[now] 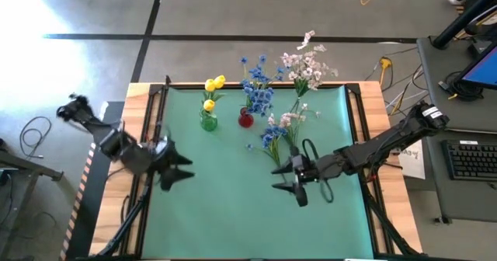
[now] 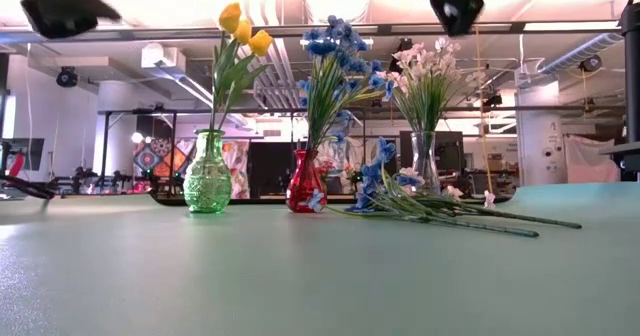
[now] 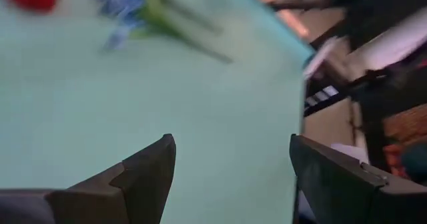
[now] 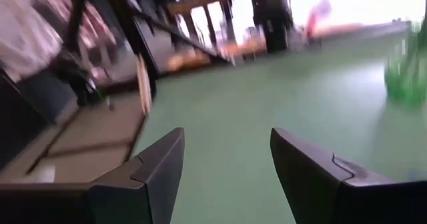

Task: Sort flowers into vase by color
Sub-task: Put the blue flower into the red vase

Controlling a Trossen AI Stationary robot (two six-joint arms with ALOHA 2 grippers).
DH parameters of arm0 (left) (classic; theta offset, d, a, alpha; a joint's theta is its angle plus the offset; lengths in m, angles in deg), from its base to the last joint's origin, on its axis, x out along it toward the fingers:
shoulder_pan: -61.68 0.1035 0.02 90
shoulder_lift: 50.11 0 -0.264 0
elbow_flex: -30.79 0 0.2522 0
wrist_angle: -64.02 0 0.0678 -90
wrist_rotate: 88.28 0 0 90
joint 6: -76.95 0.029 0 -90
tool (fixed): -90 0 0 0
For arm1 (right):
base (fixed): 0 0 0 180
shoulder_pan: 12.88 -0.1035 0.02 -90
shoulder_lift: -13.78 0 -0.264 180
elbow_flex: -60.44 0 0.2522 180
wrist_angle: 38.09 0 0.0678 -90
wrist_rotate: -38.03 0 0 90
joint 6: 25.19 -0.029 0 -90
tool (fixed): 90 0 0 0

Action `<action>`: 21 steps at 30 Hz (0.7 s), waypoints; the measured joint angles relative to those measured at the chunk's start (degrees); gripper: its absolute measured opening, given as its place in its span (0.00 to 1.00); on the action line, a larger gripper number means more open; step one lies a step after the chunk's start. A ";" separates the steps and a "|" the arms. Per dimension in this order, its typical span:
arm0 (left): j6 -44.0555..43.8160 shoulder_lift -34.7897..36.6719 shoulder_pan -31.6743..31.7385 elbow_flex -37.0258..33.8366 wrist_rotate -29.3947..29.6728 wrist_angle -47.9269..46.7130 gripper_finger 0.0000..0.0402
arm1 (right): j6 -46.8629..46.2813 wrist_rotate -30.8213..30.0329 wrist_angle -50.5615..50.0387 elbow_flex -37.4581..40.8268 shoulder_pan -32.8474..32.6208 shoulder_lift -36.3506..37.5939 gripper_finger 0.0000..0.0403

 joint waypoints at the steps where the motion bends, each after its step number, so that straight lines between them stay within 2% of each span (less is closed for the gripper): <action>1: -0.04 -0.87 -3.58 -0.65 3.97 3.16 0.70 | -2.07 0.34 -3.41 -0.42 0.02 0.02 0.53; 6: 0.40 -6.80 -15.88 -2.64 23.59 13.41 0.70 | -18.25 0.32 -22.40 -3.00 0.49 0.07 0.53; 8: 0.12 -9.79 -17.98 -3.25 27.94 14.19 0.70 | -25.27 0.15 -30.75 -3.68 1.10 0.07 0.53; 13: -2.98 -16.75 -17.68 -3.25 29.75 14.56 0.70 | -35.89 -1.00 -43.77 -3.64 3.02 0.07 0.53; 21: -5.51 -24.71 -14.58 -1.53 30.73 14.67 0.70 | -36.13 -3.31 -43.18 -2.90 5.48 -0.37 0.65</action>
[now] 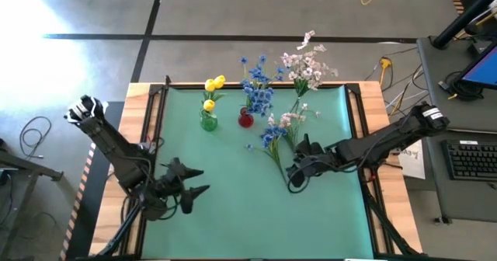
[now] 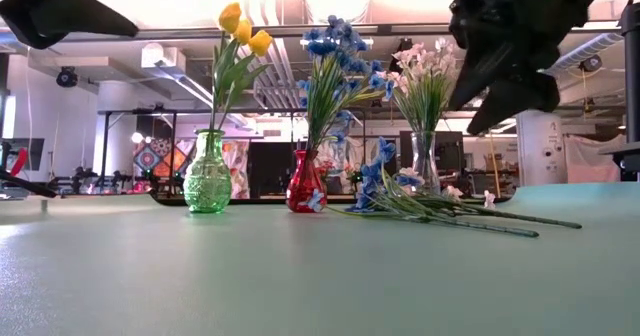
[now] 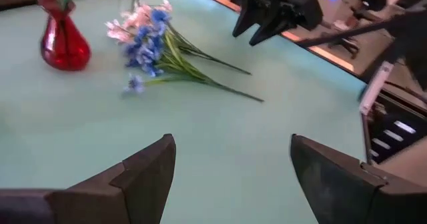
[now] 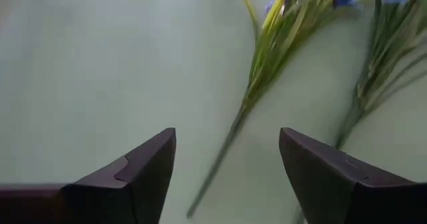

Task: Sort flowers into vase by color
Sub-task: Put the blue flower into the red vase

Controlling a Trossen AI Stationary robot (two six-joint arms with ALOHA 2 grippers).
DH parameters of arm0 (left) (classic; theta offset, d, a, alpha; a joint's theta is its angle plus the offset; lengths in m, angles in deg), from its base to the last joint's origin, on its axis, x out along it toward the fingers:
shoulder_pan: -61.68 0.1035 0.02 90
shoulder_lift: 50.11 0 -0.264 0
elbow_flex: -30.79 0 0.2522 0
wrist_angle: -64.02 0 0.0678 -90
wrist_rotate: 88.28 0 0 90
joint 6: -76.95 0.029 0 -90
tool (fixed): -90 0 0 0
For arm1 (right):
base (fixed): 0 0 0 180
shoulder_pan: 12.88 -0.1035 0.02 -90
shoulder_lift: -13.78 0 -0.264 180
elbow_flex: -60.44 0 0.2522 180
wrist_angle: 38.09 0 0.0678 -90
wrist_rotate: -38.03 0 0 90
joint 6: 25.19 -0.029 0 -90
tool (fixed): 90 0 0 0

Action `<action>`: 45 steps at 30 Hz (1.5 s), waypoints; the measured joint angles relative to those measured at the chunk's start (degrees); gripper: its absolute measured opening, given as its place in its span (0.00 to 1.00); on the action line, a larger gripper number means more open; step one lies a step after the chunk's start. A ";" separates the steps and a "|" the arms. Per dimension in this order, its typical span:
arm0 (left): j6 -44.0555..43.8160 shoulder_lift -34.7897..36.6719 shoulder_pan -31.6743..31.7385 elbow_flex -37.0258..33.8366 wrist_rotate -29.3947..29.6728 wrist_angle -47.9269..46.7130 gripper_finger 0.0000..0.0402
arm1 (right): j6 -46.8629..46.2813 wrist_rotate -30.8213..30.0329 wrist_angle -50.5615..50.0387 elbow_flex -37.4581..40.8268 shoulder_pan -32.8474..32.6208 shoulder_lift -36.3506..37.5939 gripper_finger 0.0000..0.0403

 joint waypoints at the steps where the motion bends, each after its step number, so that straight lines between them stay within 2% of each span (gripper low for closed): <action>1: -0.13 -0.83 0.43 0.42 0.62 0.11 0.70 | 0.18 -0.21 0.75 0.00 0.37 -0.26 0.66; 5: -0.13 -3.78 1.95 1.88 4.28 0.19 0.70 | 1.64 -0.58 4.50 0.00 1.40 -3.74 0.72; 11: 0.92 -7.44 4.28 4.09 4.98 0.26 0.70 | 3.39 -0.89 7.38 -1.59 3.69 -11.81 0.75; 25: 1.21 -10.53 5.92 5.36 5.03 0.29 0.70 | 10.76 -0.96 6.41 -10.80 9.92 -28.79 0.68; 31: 1.23 -10.55 6.07 5.34 5.03 0.18 0.70 | 12.65 -1.21 5.98 -12.68 10.77 -31.52 0.56; 45: 1.38 -10.55 6.43 5.30 5.09 0.14 0.70 | 14.14 -1.16 5.86 -12.50 10.77 -31.62 0.11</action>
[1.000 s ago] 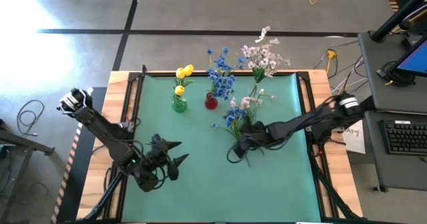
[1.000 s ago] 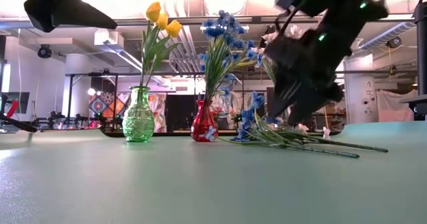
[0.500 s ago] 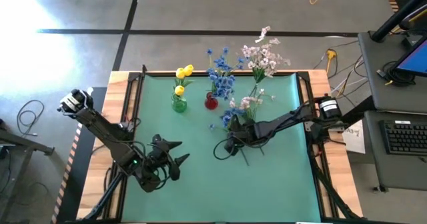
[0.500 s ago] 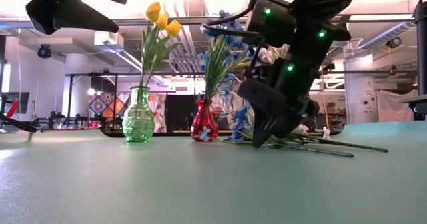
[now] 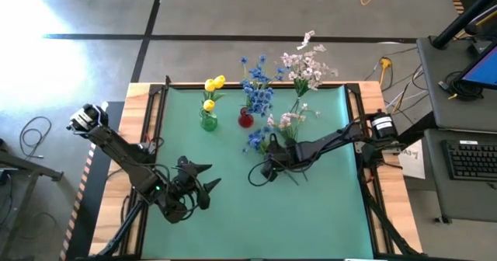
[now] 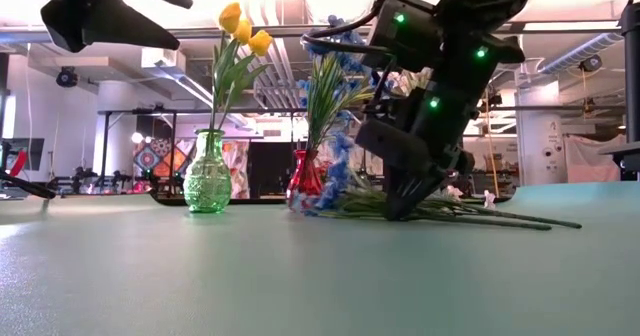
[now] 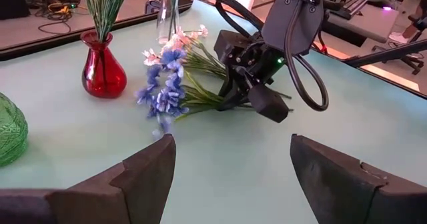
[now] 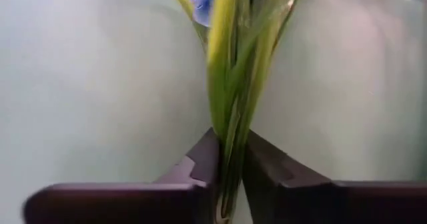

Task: Sort flowers into vase by color
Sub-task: Put the blue flower into the red vase

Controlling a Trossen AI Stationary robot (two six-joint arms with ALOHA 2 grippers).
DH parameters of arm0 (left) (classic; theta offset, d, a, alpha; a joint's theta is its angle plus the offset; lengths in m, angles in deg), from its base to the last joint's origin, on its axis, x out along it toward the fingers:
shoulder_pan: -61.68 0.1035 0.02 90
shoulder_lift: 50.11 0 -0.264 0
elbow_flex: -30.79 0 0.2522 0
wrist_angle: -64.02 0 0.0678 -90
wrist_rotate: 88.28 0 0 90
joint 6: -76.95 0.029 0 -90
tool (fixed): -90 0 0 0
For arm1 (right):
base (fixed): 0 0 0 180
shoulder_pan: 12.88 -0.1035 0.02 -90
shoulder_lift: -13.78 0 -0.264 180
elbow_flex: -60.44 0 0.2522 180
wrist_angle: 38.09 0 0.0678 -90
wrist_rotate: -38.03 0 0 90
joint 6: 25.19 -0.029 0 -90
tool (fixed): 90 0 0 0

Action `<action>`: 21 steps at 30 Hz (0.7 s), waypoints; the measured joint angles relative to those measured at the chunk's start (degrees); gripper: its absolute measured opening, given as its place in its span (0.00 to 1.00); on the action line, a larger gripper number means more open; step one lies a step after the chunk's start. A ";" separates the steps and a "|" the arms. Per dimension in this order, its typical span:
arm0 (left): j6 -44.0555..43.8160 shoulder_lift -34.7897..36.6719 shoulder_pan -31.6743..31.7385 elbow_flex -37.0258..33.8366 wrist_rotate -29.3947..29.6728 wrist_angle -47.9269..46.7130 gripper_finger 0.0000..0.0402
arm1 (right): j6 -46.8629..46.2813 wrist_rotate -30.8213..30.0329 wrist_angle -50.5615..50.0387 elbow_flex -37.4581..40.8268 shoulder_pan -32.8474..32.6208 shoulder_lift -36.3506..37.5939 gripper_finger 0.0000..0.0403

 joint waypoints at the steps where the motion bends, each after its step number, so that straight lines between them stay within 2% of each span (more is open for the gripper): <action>1: 0.00 0.00 0.02 0.00 0.00 0.00 0.70 | 0.02 0.08 -0.02 0.00 -0.01 0.07 0.09; 7: 0.00 0.00 0.01 0.00 0.00 0.02 0.70 | 0.22 0.88 -2.38 0.33 -1.46 2.66 0.05; 15: 0.02 0.00 0.00 -0.02 -0.05 1.43 0.70 | 3.32 0.50 -2.42 0.66 -7.24 12.40 0.07; 18: 0.09 0.00 0.00 -0.02 -0.08 3.01 0.70 | 6.61 -0.02 2.36 1.26 -10.22 16.45 0.07; 21: 0.97 0.00 0.00 -0.04 -0.38 4.62 0.70 | 11.37 -1.03 12.37 3.40 -12.83 19.76 0.07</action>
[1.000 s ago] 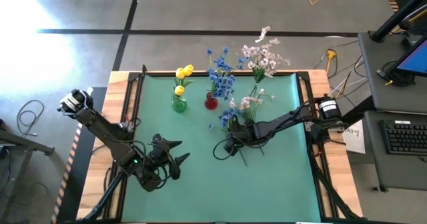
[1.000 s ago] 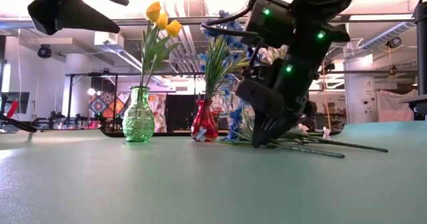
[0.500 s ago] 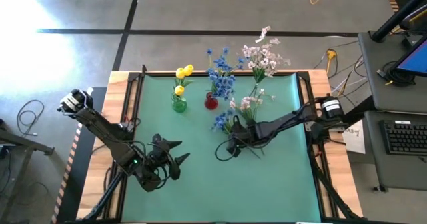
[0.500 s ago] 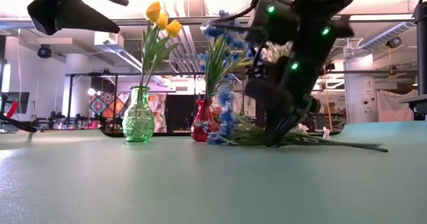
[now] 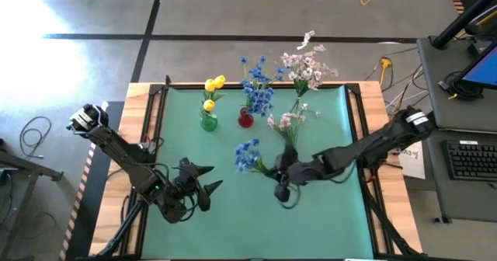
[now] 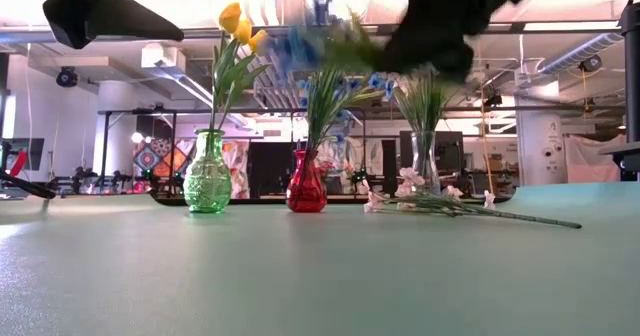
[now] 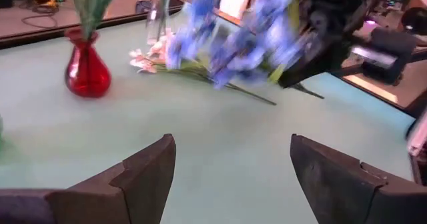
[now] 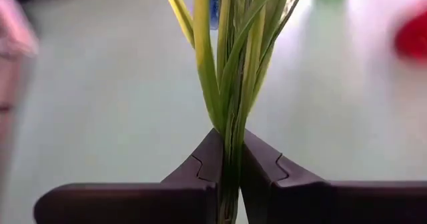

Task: Sort flowers into vase by color
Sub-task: Put the blue flower into the red vase

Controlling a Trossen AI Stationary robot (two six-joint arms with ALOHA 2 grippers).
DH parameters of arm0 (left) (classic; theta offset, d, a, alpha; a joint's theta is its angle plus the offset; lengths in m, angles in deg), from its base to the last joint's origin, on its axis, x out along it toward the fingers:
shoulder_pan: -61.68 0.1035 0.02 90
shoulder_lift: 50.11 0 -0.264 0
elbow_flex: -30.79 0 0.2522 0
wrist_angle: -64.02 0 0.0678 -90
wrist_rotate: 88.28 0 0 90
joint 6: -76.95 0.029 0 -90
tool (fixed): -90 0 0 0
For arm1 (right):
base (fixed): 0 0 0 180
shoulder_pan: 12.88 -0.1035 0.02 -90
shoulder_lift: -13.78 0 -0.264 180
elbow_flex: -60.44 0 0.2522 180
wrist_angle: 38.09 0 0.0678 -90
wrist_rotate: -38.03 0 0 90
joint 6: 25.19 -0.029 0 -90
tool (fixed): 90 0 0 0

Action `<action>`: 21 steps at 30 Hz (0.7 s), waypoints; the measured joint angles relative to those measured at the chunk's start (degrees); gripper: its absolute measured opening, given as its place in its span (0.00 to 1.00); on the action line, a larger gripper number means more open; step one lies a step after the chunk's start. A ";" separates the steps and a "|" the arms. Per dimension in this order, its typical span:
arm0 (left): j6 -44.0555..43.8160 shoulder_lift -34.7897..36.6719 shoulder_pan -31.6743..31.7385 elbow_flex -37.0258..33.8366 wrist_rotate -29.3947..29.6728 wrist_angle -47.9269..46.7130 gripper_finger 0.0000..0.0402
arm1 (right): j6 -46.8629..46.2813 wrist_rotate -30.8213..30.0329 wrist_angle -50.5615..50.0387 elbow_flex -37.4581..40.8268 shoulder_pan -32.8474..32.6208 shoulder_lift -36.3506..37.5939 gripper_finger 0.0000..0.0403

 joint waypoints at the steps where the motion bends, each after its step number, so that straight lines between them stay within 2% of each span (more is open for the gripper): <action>1: 1.12 -0.01 0.00 0.00 -0.39 1.14 0.70 | 1.56 -0.05 4.03 1.00 -0.52 0.89 0.07; 5: 10.36 -1.73 0.00 0.00 -2.00 10.20 0.70 | 10.58 -0.17 20.26 5.19 -2.28 2.89 0.07; 9: 26.86 -5.88 0.57 0.00 -3.15 27.02 0.70 | 16.75 -0.12 34.42 7.99 -2.71 1.80 0.07; 13: 41.34 -10.61 2.78 0.00 -0.62 45.08 0.70 | 19.13 -0.12 37.71 8.55 -2.67 0.49 0.07; 15: 43.77 -12.23 4.63 0.00 -0.16 50.31 0.69 | 19.14 -0.12 37.34 8.57 -2.67 0.38 0.07; 21: 41.08 -15.39 10.71 -0.02 -1.75 53.06 0.68 | 19.13 -0.08 37.41 8.55 -2.67 0.31 0.07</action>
